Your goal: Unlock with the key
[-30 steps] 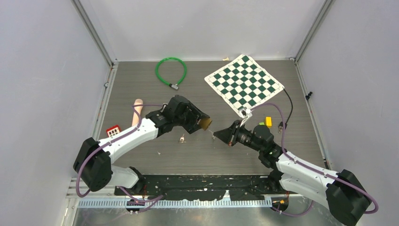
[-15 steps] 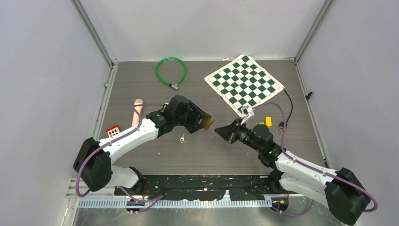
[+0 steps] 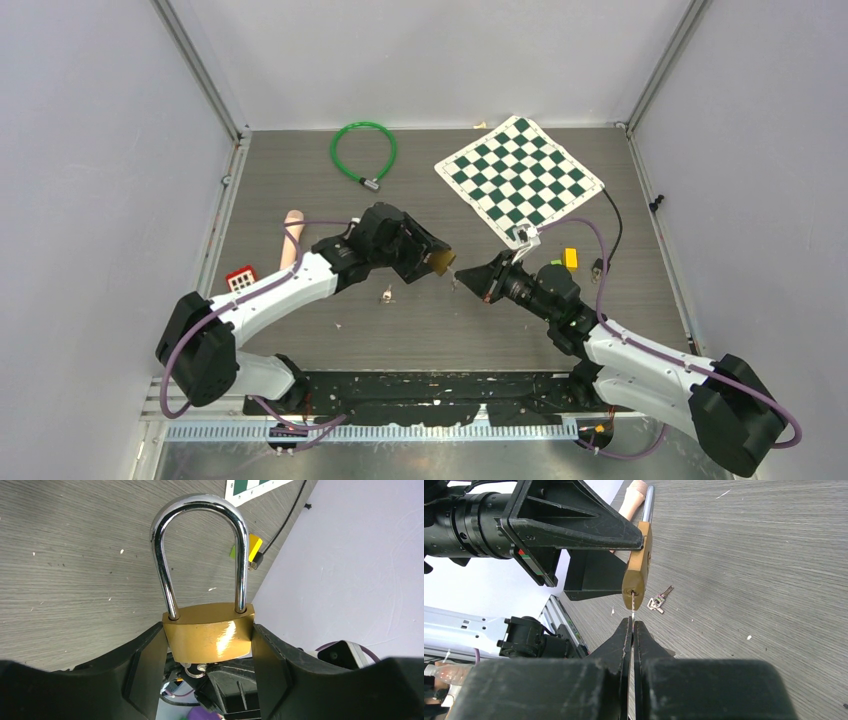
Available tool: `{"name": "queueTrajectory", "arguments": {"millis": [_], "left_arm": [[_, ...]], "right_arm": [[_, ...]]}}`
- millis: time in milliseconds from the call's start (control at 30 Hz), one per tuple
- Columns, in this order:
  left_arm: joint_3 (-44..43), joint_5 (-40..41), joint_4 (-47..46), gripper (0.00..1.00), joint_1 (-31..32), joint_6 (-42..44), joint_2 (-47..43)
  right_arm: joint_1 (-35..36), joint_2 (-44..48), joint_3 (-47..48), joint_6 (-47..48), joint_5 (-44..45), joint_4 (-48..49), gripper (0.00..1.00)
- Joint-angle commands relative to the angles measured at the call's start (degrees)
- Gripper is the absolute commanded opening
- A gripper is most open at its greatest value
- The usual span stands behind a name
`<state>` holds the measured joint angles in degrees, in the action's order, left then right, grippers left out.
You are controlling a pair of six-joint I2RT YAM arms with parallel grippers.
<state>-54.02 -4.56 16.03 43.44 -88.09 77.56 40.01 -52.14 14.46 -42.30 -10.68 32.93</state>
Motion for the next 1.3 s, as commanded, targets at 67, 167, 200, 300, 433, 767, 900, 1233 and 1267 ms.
{"name": "queueTrajectory", "arguments": {"millis": [67,167,200,300,433,767,900,1233,1267], "left_arm": [[-2.34,2.22,-4.63,0.01,2.22,2.04,-1.21],[-3.76,6.28,-2.99,0.00,3.91,3.72,-1.04],[-4.57,7.76,-1.89,0.00,4.59,4.32,-0.90],[-7.02,11.84,1.76,0.01,7.00,5.62,-0.38],[-7.99,12.07,2.55,0.02,8.41,2.88,0.23],[-7.92,12.52,-1.66,0.01,10.59,-1.71,-0.39],[-5.17,12.35,-7.12,0.01,11.18,0.31,-2.69],[10.10,7.12,-41.29,0.00,12.65,11.35,-9.25],[11.07,6.25,-43.97,0.00,12.98,12.55,-9.65]], "right_arm": [[0.21,0.59,0.91,-1.01,3.33,2.15,0.05],[0.21,0.30,1.14,-1.69,4.21,1.87,0.05],[0.19,0.25,1.20,-2.05,4.56,1.79,0.05],[0.28,-0.08,1.23,-2.51,5.54,2.70,0.05],[0.53,-1.58,-0.05,-1.66,6.64,7.87,0.05],[4.05,-8.03,-2.20,4.58,13.22,20.81,0.05],[3.76,-7.61,-1.98,2.79,12.25,22.27,0.05],[-2.19,-12.30,-1.55,-15.13,-3.66,36.29,0.05],[-3.35,-13.22,-1.59,-16.87,-5.56,38.07,0.05]]}}
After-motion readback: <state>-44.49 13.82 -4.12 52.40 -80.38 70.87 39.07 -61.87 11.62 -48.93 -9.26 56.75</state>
